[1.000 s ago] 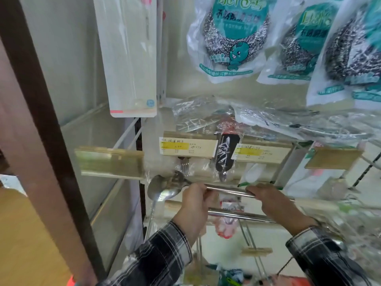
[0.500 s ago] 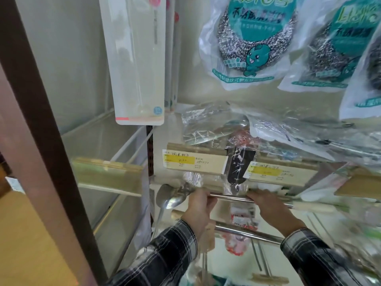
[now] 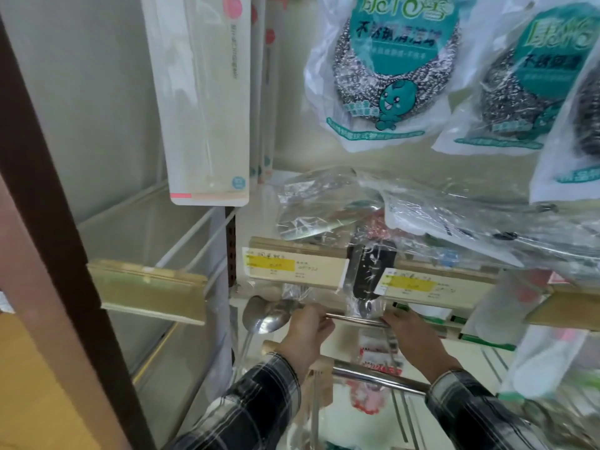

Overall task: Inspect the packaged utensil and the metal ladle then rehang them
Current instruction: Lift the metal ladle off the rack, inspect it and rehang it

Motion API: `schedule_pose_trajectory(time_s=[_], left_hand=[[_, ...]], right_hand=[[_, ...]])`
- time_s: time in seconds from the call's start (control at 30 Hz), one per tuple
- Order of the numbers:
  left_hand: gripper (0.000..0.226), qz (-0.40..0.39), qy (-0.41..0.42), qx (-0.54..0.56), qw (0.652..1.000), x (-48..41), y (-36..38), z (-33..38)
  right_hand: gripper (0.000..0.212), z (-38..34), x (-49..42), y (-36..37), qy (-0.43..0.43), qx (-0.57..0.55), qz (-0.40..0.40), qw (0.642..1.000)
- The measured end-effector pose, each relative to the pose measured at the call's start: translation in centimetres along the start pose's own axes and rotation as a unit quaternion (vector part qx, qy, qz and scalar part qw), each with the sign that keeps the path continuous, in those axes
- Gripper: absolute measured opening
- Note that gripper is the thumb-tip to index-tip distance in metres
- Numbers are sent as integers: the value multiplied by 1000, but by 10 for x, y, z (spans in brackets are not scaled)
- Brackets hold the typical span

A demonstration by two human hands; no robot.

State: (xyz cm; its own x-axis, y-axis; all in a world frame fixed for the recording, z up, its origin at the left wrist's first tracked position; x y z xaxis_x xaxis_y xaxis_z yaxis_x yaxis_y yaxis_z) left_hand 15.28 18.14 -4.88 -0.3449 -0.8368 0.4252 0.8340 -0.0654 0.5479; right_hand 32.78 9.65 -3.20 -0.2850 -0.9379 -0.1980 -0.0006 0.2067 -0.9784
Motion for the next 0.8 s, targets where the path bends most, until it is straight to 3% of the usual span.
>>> schedule_pose_trajectory(time_s=[0.23, 0.3, 0.33, 0.37, 0.43, 0.47, 0.53, 0.6, 0.67, 0.8], left_hand=[[21, -6, 15, -23, 1000, -7, -6, -3], [22, 1, 11, -104, 995, -9, -9, -6], [20, -13, 25, -194, 981, -8, -9, -4], [17, -50, 60, -333, 940, -3, -8, -1], [12, -139, 161, -585, 782, 14, -4, 0], [21, -180, 204, -656, 704, 23, -3, -1], [29, -243, 236, -728, 596, 38, -2, -7], [19, -295, 251, -751, 535, 46, -2, -12], [15, -307, 258, -767, 501, 47, -4, -17], [37, -302, 294, -792, 441, 48, -2, -26]], right_hand=[[48, 4, 2, 12, 35, 35, 3, 999], [50, 5, 4, 12, 37, 38, 19, 998], [49, 3, 5, 11, 33, 33, 24, 999], [47, 3, 5, 11, 33, 26, 30, 999], [45, 1, 6, 14, 31, 32, 17, 999], [47, 1, 6, 15, 31, 42, 14, 999], [49, 1, 8, 17, 44, 47, -3, 998], [49, 2, 8, 16, 54, 28, 6, 998], [50, 0, 10, 16, 51, 11, 26, 998], [55, -1, 20, 18, 46, -33, 46, 997]])
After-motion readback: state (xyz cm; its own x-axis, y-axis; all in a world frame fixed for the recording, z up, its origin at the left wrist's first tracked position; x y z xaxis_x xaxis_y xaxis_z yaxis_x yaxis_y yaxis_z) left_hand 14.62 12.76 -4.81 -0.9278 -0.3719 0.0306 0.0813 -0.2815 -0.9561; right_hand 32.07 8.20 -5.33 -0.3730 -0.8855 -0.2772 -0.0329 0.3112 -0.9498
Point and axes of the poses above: each hand's wrist, its own x-axis away from the middle knuckle, its own y-axis out of the palm, z = x × y, the point moved 3 cm from there along -x, towards the middle knuckle, and after that the axes turned 6 degrees about y, right-handed, at the moved point
